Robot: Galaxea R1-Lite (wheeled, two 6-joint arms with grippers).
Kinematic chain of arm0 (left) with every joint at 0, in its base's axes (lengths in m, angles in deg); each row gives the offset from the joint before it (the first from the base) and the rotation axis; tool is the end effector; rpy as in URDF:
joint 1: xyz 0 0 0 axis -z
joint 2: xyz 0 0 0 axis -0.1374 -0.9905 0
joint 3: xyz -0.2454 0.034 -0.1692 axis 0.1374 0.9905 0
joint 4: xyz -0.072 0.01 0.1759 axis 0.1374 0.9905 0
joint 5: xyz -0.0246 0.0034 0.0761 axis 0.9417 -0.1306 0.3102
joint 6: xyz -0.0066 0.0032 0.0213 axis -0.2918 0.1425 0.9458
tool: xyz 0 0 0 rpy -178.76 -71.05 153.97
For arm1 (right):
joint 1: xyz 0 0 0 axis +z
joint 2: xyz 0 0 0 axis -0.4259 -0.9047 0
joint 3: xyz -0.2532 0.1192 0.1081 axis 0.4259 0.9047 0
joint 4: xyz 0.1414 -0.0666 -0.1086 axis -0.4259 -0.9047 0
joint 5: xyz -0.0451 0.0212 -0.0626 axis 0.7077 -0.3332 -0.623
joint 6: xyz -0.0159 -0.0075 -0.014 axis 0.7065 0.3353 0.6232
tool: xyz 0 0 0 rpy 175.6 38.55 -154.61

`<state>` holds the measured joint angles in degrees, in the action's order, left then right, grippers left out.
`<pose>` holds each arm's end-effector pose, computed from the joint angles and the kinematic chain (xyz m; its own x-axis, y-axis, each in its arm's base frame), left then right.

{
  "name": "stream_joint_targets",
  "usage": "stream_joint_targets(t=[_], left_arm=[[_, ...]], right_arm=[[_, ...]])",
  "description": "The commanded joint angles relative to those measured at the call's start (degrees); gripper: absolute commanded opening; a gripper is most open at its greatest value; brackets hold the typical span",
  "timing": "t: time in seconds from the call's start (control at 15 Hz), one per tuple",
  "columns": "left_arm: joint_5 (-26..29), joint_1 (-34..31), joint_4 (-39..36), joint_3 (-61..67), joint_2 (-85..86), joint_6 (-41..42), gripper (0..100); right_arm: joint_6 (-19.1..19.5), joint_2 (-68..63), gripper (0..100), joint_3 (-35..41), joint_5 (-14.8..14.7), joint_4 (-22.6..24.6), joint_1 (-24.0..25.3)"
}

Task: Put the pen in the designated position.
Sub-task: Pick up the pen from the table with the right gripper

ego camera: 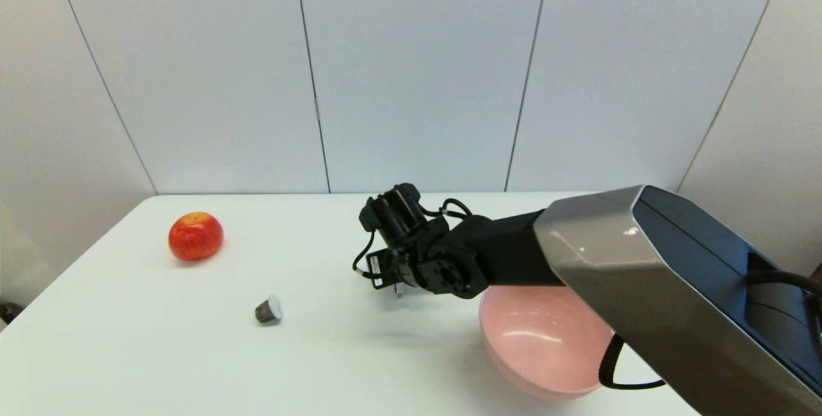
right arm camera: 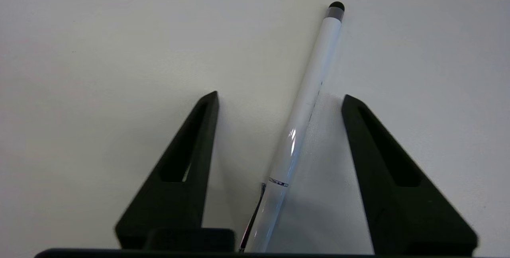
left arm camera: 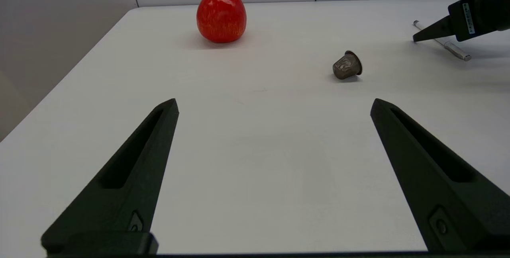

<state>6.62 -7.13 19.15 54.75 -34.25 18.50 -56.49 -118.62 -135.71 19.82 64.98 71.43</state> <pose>-0.0228 -0.0001 0.0752 0.9996 -0.0277 -0.0014 0.0277 0.9986 0.0441 0.3371 0.3420 0.0624 0.6702 0.2682 -0.6920 -0.3995 0.9162 -0.0319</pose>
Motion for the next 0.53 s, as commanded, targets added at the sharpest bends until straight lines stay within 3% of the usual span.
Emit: stream_joint_targets(t=[0.07, 0.53], left_arm=[[-0.03, 0.02, 0.02, 0.00, -0.07, 0.03, 100], [-0.03, 0.02, -0.07, 0.00, -0.07, 0.03, 100]], right_arm=[[-0.12, 0.17, 0, -0.05, -0.39, -0.07, 0.02], [-0.12, 0.70, 0, -0.05, -1.45, -0.07, 0.02]])
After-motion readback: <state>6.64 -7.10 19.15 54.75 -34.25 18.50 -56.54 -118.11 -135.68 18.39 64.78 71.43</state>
